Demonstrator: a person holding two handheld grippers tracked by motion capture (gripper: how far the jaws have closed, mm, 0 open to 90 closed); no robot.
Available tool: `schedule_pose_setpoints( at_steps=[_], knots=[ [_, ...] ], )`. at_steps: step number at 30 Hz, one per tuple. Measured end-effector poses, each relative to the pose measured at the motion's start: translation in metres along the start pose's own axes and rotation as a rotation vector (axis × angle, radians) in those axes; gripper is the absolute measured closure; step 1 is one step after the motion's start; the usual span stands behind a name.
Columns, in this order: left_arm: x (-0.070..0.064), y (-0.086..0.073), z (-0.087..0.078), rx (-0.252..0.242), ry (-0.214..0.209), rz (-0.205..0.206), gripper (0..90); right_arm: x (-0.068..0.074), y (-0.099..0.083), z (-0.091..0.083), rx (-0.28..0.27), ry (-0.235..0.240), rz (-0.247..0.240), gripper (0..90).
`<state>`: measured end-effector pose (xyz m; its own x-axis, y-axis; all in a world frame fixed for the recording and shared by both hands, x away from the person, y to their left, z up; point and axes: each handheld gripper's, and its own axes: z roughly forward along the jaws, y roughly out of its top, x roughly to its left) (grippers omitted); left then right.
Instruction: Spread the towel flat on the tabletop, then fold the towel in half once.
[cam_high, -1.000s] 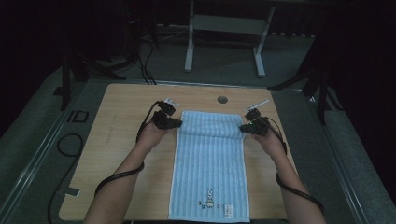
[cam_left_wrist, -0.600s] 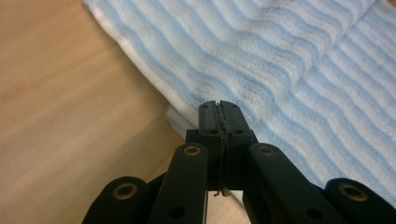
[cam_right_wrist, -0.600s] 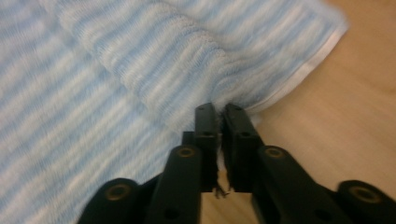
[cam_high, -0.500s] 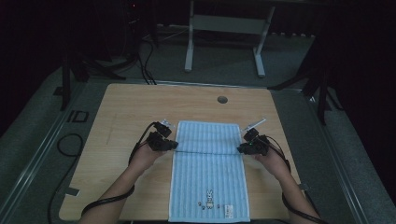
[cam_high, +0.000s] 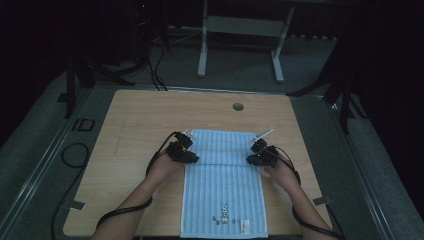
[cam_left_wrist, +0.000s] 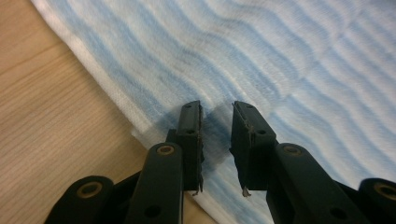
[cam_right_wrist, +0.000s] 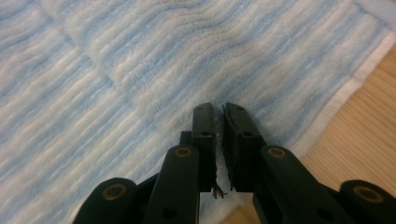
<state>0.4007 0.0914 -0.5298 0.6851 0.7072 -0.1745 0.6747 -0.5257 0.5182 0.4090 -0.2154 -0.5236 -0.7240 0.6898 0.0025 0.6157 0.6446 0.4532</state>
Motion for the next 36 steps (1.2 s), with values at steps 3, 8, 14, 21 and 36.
schedule_pose_setpoints(
  at_steps=[3, 8, 14, 21, 36],
  knots=[
    [0.007, 0.004, 0.004, -0.012, 0.015, -0.015, 74.2, -0.006, 0.007, 0.004, 0.005, 0.007, 0.007, 83.0],
    [0.019, 0.016, 0.008, -0.007, 0.033, -0.046, 74.1, -0.015, 0.022, 0.01, 0.015, -0.006, 0.032, 80.4],
    [0.028, 0.033, -0.001, -0.014, 0.085, -0.042, 69.1, -0.024, 0.038, -0.001, 0.0, -0.023, 0.035, 72.5],
    [0.053, 0.057, -0.007, -0.074, 0.162, -0.068, 55.8, -0.057, 0.061, -0.01, -0.03, -0.069, 0.115, 63.3],
    [0.083, 0.075, 0.035, -0.007, 0.181, -0.121, 43.8, -0.097, 0.083, 0.026, 0.041, -0.127, 0.261, 49.6]
  ],
)
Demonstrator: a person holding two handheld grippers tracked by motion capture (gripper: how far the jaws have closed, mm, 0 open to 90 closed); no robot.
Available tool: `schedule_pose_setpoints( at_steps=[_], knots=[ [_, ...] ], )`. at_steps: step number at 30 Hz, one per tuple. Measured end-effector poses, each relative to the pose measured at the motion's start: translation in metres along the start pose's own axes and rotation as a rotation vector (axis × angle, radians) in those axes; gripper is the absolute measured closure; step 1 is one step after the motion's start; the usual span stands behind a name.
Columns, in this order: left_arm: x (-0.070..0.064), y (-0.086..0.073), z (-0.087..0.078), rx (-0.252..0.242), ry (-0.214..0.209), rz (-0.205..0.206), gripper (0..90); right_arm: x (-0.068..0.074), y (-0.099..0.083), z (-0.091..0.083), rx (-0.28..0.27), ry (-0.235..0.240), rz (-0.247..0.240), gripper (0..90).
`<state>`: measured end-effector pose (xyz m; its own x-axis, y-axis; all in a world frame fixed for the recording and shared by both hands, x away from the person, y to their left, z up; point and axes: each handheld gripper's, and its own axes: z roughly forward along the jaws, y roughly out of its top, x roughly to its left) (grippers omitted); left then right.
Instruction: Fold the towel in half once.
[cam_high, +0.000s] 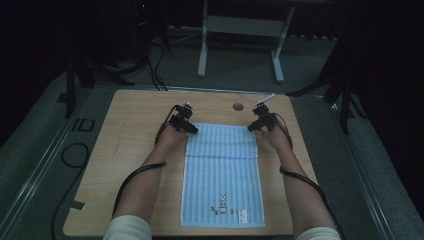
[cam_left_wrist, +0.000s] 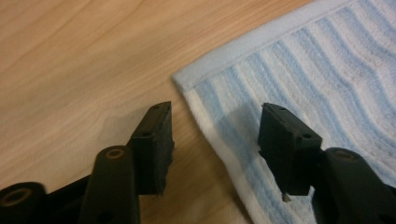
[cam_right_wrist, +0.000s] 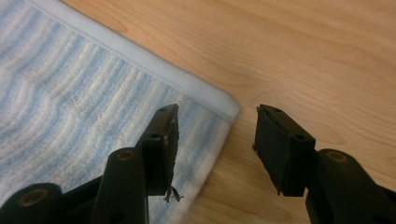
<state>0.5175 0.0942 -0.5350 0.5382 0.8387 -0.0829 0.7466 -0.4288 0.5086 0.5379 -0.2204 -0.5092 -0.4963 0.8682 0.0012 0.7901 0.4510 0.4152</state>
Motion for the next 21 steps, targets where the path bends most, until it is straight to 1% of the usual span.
schedule_pose_setpoints(
  at_steps=[2, 3, 4, 5, 6, 8, 9, 10, 12, 13, 14, 16, 17, 18, 21],
  knots=[
    [-0.001, 0.001, 0.001, 0.002, 0.006, 0.009, 43.9, 0.003, 0.0, 0.004, 0.012, 0.0, -0.01, 52.3],
    [-0.003, 0.0, 0.001, 0.0, 0.023, 0.021, 44.5, 0.005, 0.0, 0.006, 0.016, -0.003, -0.014, 54.2],
    [-0.005, -0.001, 0.001, -0.002, 0.049, 0.043, 47.4, 0.007, 0.0, 0.009, 0.024, -0.004, -0.025, 57.6],
    [-0.007, -0.002, 0.001, -0.013, 0.044, 0.046, 50.3, 0.01, 0.0, 0.011, 0.039, -0.007, -0.041, 60.3],
    [-0.009, -0.002, 0.001, -0.021, 0.04, 0.046, 55.5, 0.014, -0.001, 0.015, 0.044, -0.013, -0.061, 64.0],
    [-0.012, -0.002, 0.001, -0.026, 0.029, 0.052, 66.1, 0.018, -0.002, 0.015, 0.033, -0.017, -0.058, 70.6],
    [-0.013, -0.002, 0.001, -0.022, 0.011, 0.056, 72.9, 0.019, -0.002, 0.015, 0.033, -0.017, -0.064, 76.1],
    [-0.013, -0.002, 0.001, -0.017, -0.018, 0.05, 82.9, 0.021, -0.002, 0.015, 0.034, -0.021, -0.076, 81.7],
    [-0.014, -0.001, 0.001, -0.011, -0.022, 0.045, 86.3, 0.026, -0.001, 0.015, 0.049, -0.037, -0.098, 86.5],
    [-0.013, 0.0, 0.0, -0.009, -0.03, 0.037, 87.0, 0.026, -0.001, 0.014, 0.052, -0.034, -0.098, 87.2],
    [-0.012, 0.0, -0.003, -0.023, -0.034, 0.024, 87.1, 0.026, 0.0, 0.014, 0.055, -0.029, -0.091, 87.5],
    [-0.009, 0.003, -0.014, -0.063, -0.057, 0.0, 87.5, 0.024, 0.003, 0.009, 0.047, -0.022, -0.096, 87.9],
    [-0.007, 0.006, -0.022, -0.084, -0.065, -0.008, 87.5, 0.022, 0.005, 0.003, 0.031, -0.012, -0.088, 88.0],
    [-0.006, 0.01, -0.03, -0.103, -0.07, -0.007, 87.6, 0.02, 0.007, -0.003, 0.017, -0.005, -0.081, 88.0],
    [-0.005, 0.021, -0.063, -0.161, -0.067, 0.0, 87.6, 0.018, 0.018, -0.032, -0.042, -0.023, -0.099, 88.0]
  ],
)
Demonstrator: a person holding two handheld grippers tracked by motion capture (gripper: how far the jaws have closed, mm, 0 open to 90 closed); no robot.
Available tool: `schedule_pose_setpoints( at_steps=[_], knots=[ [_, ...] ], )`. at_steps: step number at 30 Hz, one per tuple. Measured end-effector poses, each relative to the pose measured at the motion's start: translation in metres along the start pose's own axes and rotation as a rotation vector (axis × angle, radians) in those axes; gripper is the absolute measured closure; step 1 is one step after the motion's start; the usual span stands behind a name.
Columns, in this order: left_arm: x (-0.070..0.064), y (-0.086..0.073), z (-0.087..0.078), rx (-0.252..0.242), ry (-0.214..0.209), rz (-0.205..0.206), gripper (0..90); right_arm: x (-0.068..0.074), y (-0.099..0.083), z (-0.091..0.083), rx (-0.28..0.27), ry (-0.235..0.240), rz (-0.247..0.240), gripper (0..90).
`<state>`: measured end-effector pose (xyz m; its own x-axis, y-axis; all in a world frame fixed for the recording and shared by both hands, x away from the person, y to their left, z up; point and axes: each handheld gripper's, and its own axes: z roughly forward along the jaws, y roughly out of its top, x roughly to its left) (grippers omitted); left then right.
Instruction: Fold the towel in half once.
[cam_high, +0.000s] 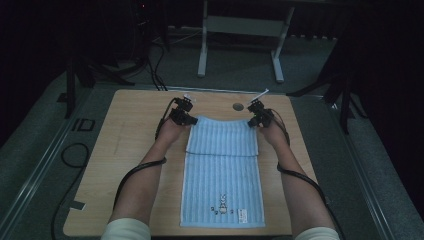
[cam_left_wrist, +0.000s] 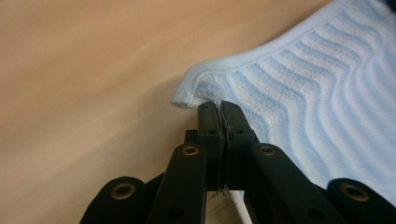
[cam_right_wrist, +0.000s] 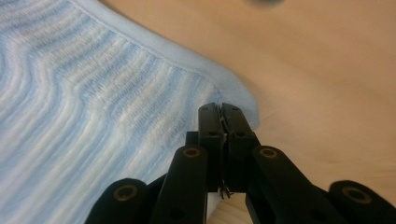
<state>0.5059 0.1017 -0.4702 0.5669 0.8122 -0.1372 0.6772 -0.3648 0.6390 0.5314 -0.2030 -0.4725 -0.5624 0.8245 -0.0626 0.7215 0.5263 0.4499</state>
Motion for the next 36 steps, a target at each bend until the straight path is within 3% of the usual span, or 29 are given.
schedule_pose_setpoints(
  at_steps=[3, 9, 11, 13, 14, 16, 18, 20, 21, 22, 23, 24, 25, 26, 27, 28, 29, 30, 31, 32, 33, 34, 35, 36],
  knots=[
    [-0.004, 0.016, -0.038, -0.074, 0.008, 0.023, 87.5, -0.002, 0.015, -0.041, -0.085, -0.017, -0.026, 88.0],
    [-0.014, 0.035, -0.096, -0.164, 0.029, 0.075, 87.5, 0.002, 0.032, -0.111, -0.232, -0.03, -0.083, 88.0],
    [-0.016, 0.038, -0.111, -0.196, 0.008, 0.06, 87.5, 0.007, 0.037, -0.129, -0.263, -0.05, -0.104, 88.0],
    [-0.019, 0.035, -0.123, -0.228, 0.012, 0.073, 87.4, 0.011, 0.038, -0.143, -0.293, -0.042, -0.112, 87.9],
    [-0.019, 0.035, -0.123, -0.228, 0.012, 0.073, 87.4, 0.011, 0.038, -0.143, -0.293, -0.042, -0.112, 87.9],
    [-0.021, 0.026, -0.131, -0.241, -0.005, 0.08, 87.4, 0.02, 0.024, -0.156, -0.351, -0.018, -0.129, 87.9],
    [-0.023, 0.012, -0.135, -0.244, -0.032, 0.079, 87.4, 0.021, 0.019, -0.156, -0.356, -0.003, -0.132, 87.9],
    [-0.028, -0.008, -0.136, -0.226, -0.061, 0.101, 87.4, 0.033, -0.007, -0.154, -0.364, 0.025, -0.173, 87.9],
    [-0.028, -0.008, -0.136, -0.226, -0.061, 0.101, 87.4, 0.033, -0.007, -0.154, -0.364, 0.025, -0.173, 87.9],
    [-0.036, -0.026, -0.136, -0.219, -0.087, 0.117, 87.4, 0.04, -0.024, -0.149, -0.364, 0.03, -0.196, 87.9],
    [-0.036, -0.026, -0.136, -0.219, -0.087, 0.117, 87.4, 0.04, -0.024, -0.149, -0.364, 0.03, -0.196, 87.9],
    [-0.046, -0.046, -0.134, -0.215, -0.127, 0.131, 87.3, 0.048, -0.041, -0.144, -0.351, 0.036, -0.219, 87.9],
    [-0.046, -0.046, -0.134, -0.215, -0.127, 0.131, 87.3, 0.048, -0.041, -0.144, -0.351, 0.036, -0.219, 87.9],
    [-0.058, -0.069, -0.131, -0.214, -0.152, 0.138, 87.3, 0.054, -0.059, -0.139, -0.348, 0.047, -0.228, 87.8],
    [-0.058, -0.069, -0.131, -0.214, -0.152, 0.138, 87.3, 0.054, -0.059, -0.139, -0.348, 0.047, -0.228, 87.8],
    [-0.064, -0.088, -0.128, -0.219, -0.184, 0.106, 87.3, 0.059, -0.077, -0.135, -0.349, 0.079, -0.22, 87.8],
    [-0.064, -0.088, -0.128, -0.219, -0.184, 0.106, 87.3, 0.059, -0.077, -0.135, -0.349, 0.079, -0.22, 87.8],
    [-0.068, -0.102, -0.124, -0.197, -0.174, 0.106, 87.3, 0.064, -0.095, -0.13, -0.354, 0.099, -0.22, 87.8],
    [-0.068, -0.102, -0.124, -0.197, -0.174, 0.106, 87.3, 0.064, -0.095, -0.13, -0.354, 0.099, -0.22, 87.8],
    [-0.07, -0.113, -0.12, -0.195, -0.176, 0.094, 87.3, 0.068, -0.114, -0.123, -0.346, 0.139, -0.204, 87.7],
    [-0.072, -0.121, -0.116, -0.178, -0.171, 0.088, 87.3, 0.068, -0.114, -0.123, -0.346, 0.139, -0.204, 87.7],
    [-0.078, -0.137, -0.108, -0.146, -0.174, 0.084, 87.3, 0.075, -0.13, -0.114, -0.328, 0.158, -0.204, 87.6],
    [-0.078, -0.137, -0.108, -0.146, -0.174, 0.084, 87.3, 0.075, -0.13, -0.114, -0.328, 0.158, -0.204, 87.6],
    [-0.083, -0.151, -0.1, -0.111, -0.18, 0.084, 87.2, 0.083, -0.144, -0.103, -0.291, 0.157, -0.22, 87.4]
  ],
)
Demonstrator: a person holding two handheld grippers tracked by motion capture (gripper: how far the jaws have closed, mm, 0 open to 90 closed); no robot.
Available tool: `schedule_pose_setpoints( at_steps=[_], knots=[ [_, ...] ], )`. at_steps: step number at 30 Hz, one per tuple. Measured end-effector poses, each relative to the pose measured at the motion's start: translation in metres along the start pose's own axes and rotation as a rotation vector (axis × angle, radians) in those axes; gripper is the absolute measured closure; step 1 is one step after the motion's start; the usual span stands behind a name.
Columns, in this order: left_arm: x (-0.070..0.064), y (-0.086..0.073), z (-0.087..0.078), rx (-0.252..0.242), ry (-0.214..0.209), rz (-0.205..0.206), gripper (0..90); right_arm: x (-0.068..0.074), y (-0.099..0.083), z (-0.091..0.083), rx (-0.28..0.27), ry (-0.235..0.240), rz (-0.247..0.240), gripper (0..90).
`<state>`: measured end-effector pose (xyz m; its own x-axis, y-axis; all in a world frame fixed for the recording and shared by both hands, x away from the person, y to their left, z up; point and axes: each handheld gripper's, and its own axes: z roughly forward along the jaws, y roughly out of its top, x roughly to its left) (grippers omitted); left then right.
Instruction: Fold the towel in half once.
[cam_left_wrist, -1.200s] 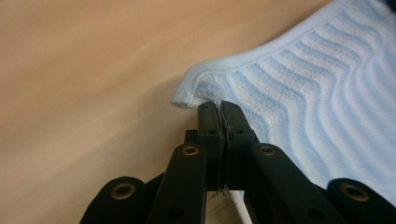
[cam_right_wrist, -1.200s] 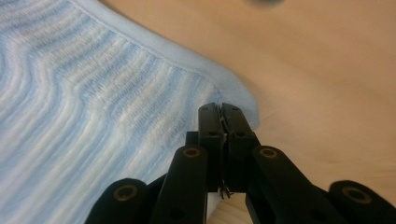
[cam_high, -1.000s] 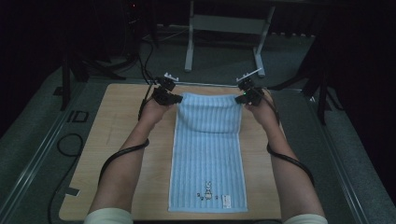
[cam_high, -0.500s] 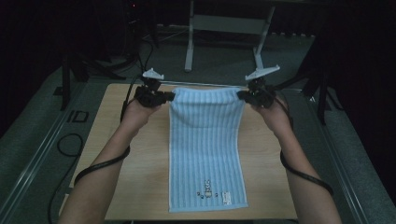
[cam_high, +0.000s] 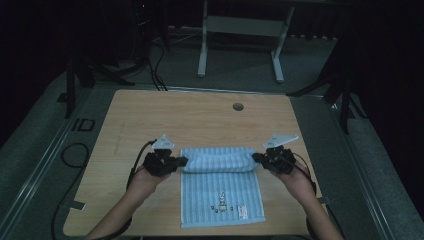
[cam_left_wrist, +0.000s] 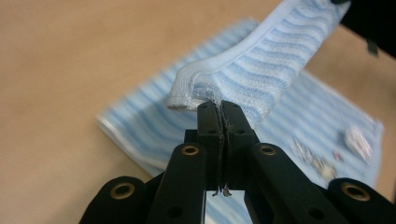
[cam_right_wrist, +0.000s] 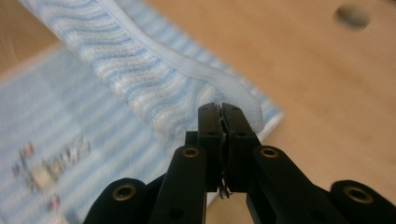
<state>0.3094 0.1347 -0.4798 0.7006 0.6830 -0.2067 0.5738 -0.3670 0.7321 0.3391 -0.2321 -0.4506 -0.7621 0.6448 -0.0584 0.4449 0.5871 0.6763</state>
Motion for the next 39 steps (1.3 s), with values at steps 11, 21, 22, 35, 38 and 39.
schedule_pose_setpoints(
  at_steps=[11, 21, 22, 35, 38, 39],
  knots=[
    [0.003, -0.041, 0.042, 0.134, -0.025, -0.055, 87.1, 0.005, -0.048, 0.045, 0.115, 0.09, 0.08, 87.4],
    [-0.042, -0.039, -0.021, 0.012, -0.112, 0.11, 68.5, 0.031, -0.047, -0.028, -0.084, 0.099, 0.02, 83.1],
    [-0.054, -0.058, -0.027, 0.115, -0.156, 0.136, 56.9, 0.043, -0.07, -0.045, -0.066, 0.24, 0.021, 65.6],
    [-0.031, -0.073, -0.011, 0.109, -0.19, 0.017, 42.9, 0.046, -0.1, -0.011, 0.07, 0.216, 0.102, 52.8],
    [-0.029, -0.067, 0.01, 0.166, -0.208, 0.04, 43.2, 0.043, -0.095, 0.009, 0.148, 0.203, 0.099, 60.8],
    [-0.029, -0.067, 0.01, 0.166, -0.208, 0.04, 43.7, 0.043, -0.095, 0.009, 0.148, 0.203, 0.099, 60.8]
  ],
)
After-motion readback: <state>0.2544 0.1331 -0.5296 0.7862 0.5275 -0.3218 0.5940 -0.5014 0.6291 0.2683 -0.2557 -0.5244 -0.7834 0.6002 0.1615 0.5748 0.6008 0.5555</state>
